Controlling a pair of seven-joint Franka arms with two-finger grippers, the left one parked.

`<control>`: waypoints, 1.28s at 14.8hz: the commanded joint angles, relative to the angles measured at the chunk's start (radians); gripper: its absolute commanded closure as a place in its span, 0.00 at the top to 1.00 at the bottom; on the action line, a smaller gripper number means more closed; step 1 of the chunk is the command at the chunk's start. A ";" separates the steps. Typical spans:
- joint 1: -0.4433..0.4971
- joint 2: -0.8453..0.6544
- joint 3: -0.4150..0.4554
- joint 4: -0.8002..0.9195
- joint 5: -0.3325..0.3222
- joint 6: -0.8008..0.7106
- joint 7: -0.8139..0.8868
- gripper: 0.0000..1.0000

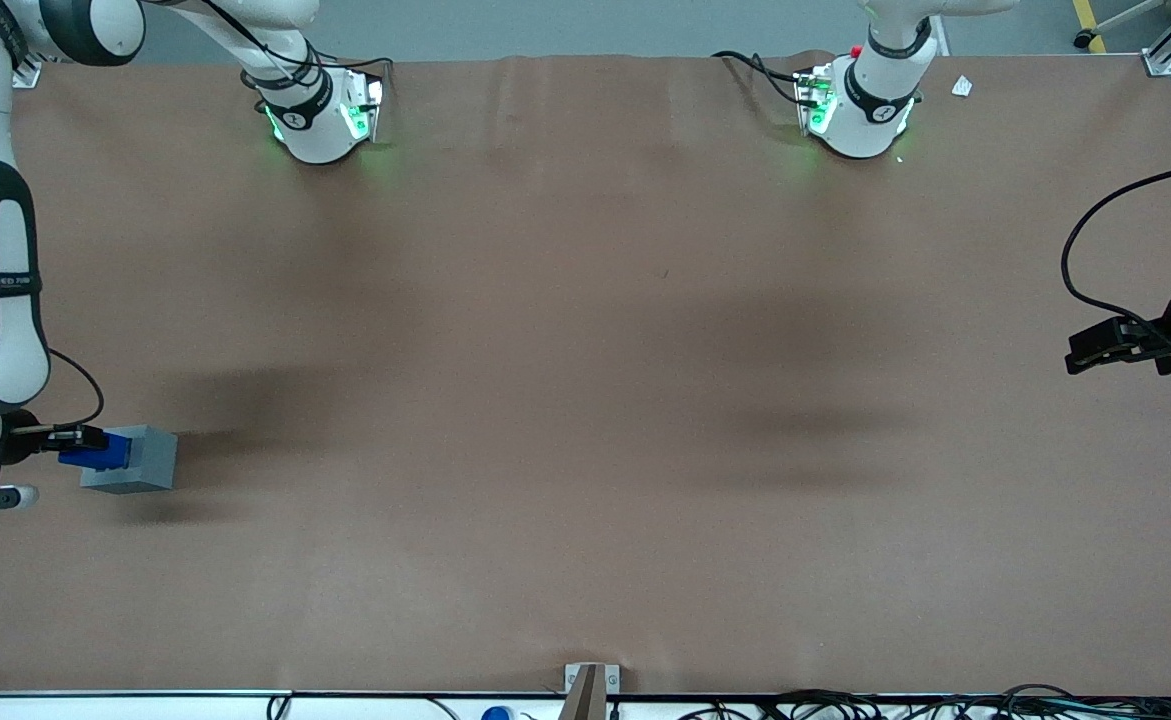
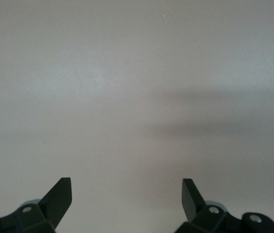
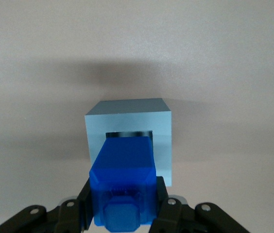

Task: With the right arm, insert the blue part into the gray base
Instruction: 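Lower the blue block into the gray base's square opening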

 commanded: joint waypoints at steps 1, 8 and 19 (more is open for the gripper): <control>0.006 0.005 -0.001 0.005 0.006 -0.002 0.011 0.01; 0.005 0.005 -0.001 -0.016 0.001 -0.002 0.009 0.01; -0.003 0.006 -0.006 -0.016 -0.003 -0.003 0.006 0.01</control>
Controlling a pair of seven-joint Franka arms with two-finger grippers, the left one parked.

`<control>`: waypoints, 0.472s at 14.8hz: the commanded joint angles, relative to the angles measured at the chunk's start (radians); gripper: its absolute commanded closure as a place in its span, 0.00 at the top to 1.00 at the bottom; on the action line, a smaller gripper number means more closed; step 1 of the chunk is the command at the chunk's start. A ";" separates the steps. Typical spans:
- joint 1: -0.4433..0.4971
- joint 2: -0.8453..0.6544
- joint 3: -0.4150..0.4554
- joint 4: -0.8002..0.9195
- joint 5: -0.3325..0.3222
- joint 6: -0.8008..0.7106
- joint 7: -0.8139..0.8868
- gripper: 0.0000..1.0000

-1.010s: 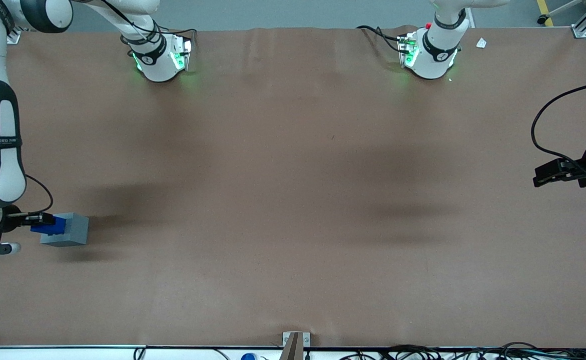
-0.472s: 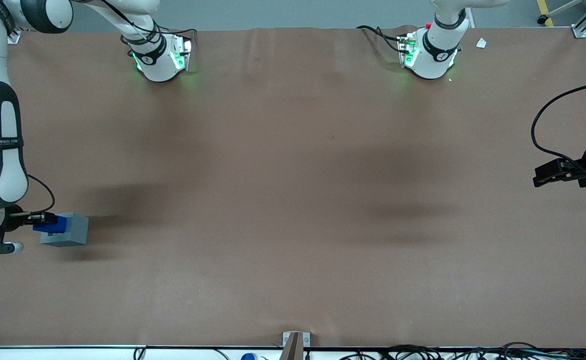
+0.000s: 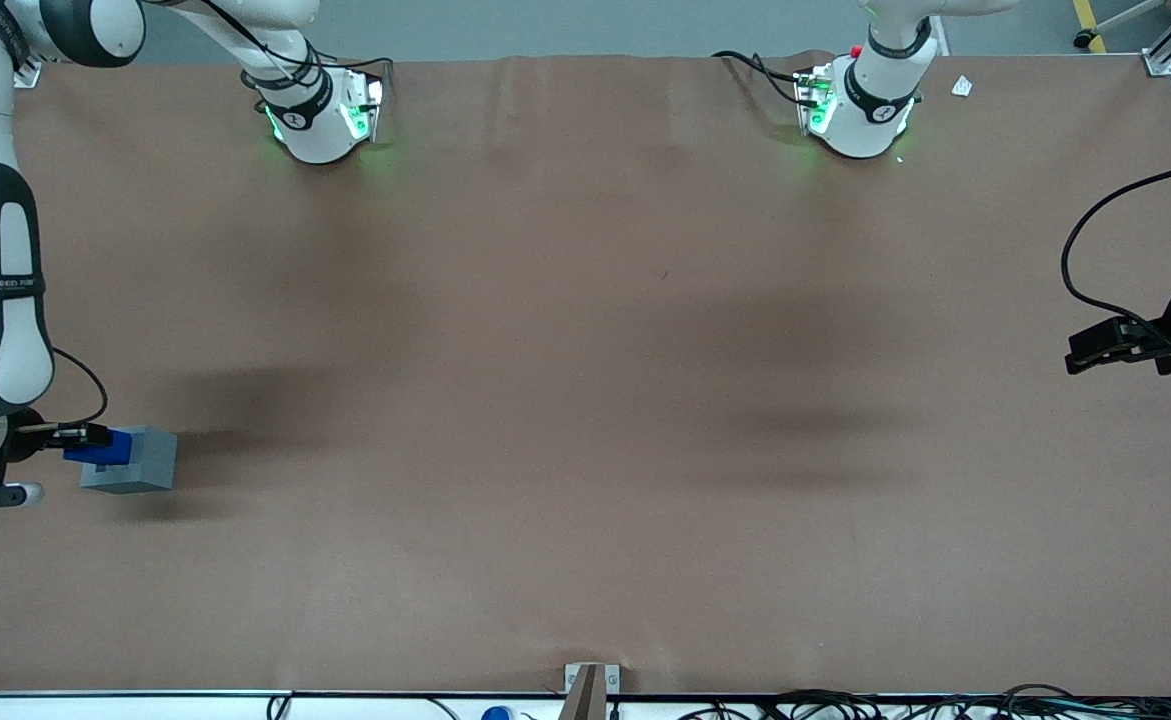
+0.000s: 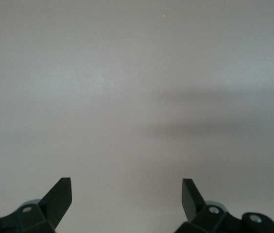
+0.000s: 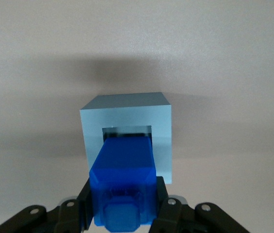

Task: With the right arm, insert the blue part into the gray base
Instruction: 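Lower the blue block into the gray base's square opening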

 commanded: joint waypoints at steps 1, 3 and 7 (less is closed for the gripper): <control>-0.001 0.002 -0.002 -0.006 -0.003 -0.001 0.006 0.01; -0.001 0.002 -0.002 -0.018 -0.003 -0.001 0.005 0.01; 0.000 0.008 -0.002 -0.018 -0.005 -0.001 0.003 0.01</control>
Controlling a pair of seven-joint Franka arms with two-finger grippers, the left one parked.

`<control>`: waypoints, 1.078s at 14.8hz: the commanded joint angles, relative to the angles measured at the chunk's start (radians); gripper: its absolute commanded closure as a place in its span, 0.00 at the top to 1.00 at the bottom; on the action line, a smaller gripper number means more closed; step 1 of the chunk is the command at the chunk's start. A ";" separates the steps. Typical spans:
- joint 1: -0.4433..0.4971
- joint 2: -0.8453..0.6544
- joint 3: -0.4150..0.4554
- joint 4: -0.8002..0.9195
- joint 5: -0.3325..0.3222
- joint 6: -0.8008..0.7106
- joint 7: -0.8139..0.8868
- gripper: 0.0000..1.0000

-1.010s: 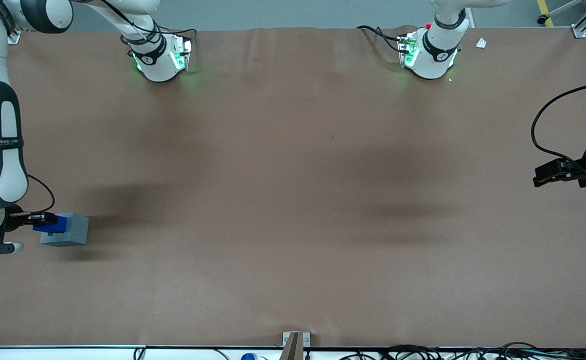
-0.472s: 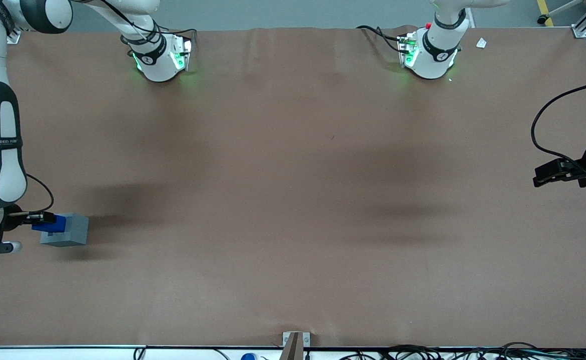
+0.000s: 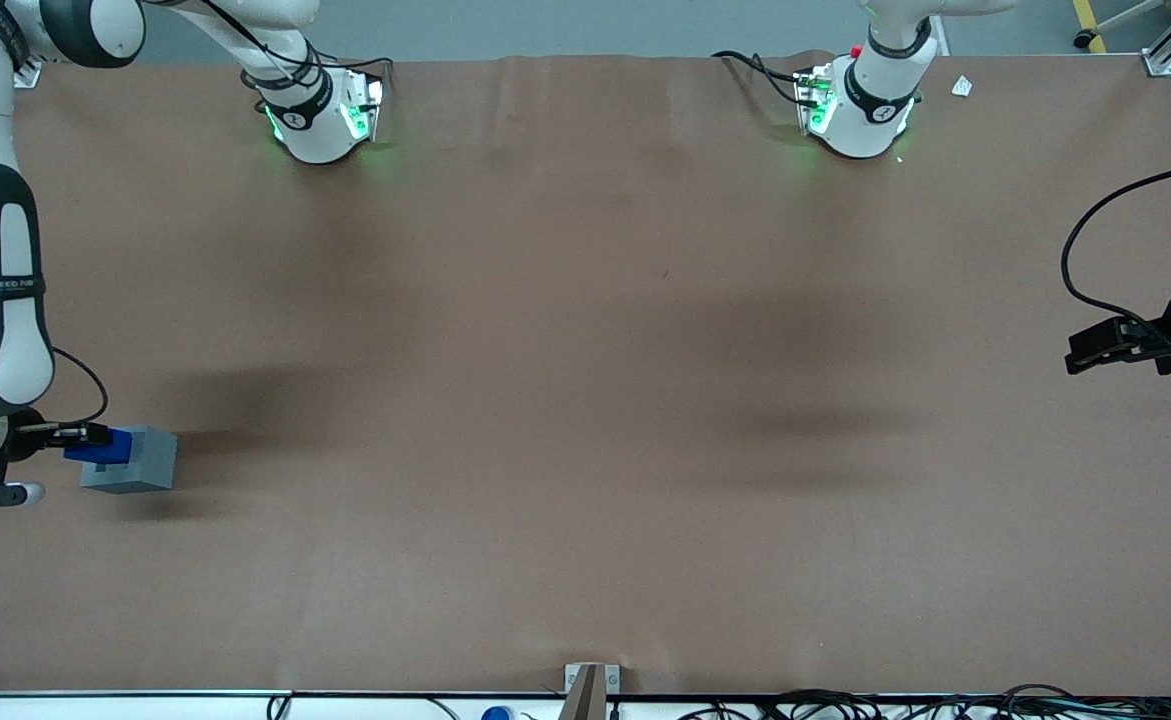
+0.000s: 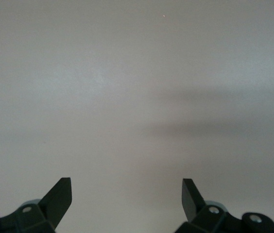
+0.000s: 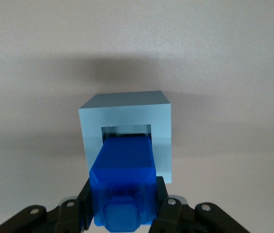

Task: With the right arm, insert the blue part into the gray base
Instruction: 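Lower the blue block into the gray base's square opening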

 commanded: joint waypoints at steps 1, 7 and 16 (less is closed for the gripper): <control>0.000 0.008 -0.001 -0.017 -0.005 0.000 0.006 0.01; 0.002 0.022 -0.001 -0.017 -0.008 -0.003 0.008 0.05; 0.005 0.033 -0.001 0.009 -0.001 -0.033 0.012 0.01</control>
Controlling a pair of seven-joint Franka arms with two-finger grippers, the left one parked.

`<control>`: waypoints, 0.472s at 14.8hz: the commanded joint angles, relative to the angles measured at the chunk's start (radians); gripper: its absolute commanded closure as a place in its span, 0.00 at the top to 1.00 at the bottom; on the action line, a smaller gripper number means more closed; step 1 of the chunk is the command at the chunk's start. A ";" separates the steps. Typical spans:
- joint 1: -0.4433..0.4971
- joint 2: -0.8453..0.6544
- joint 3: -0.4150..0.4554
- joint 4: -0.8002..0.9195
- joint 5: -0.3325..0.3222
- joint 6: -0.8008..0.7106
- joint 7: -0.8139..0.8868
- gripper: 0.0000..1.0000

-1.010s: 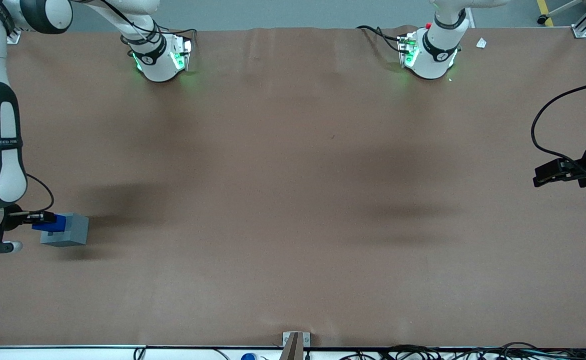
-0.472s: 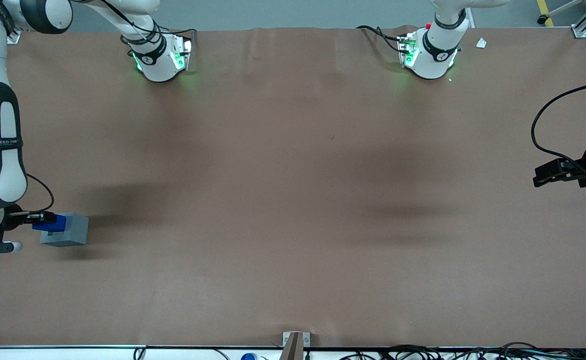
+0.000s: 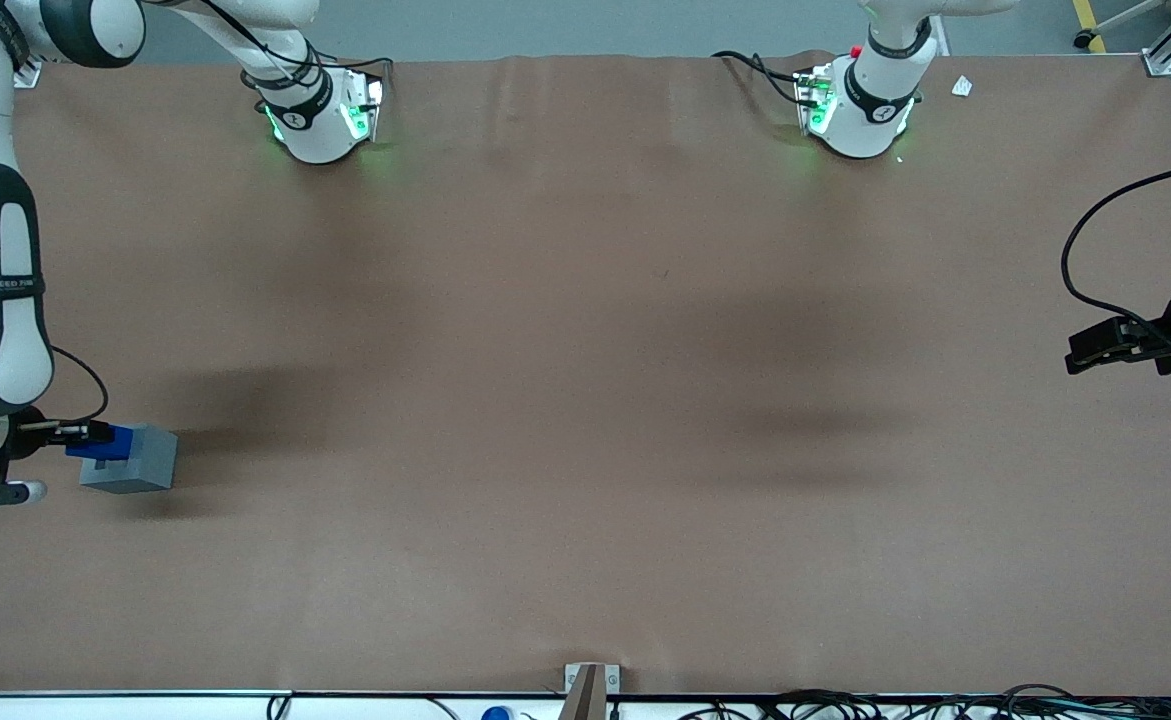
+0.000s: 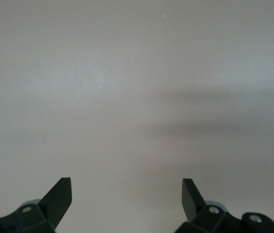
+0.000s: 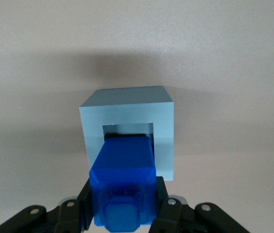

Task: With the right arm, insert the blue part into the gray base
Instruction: 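Lower the blue block into the gray base's square opening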

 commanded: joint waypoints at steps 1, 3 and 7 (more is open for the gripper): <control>0.004 0.037 -0.001 0.013 -0.003 -0.011 0.012 0.01; 0.004 0.048 -0.001 0.030 -0.005 -0.011 0.011 0.01; 0.003 0.069 -0.001 0.062 -0.006 -0.008 0.009 0.01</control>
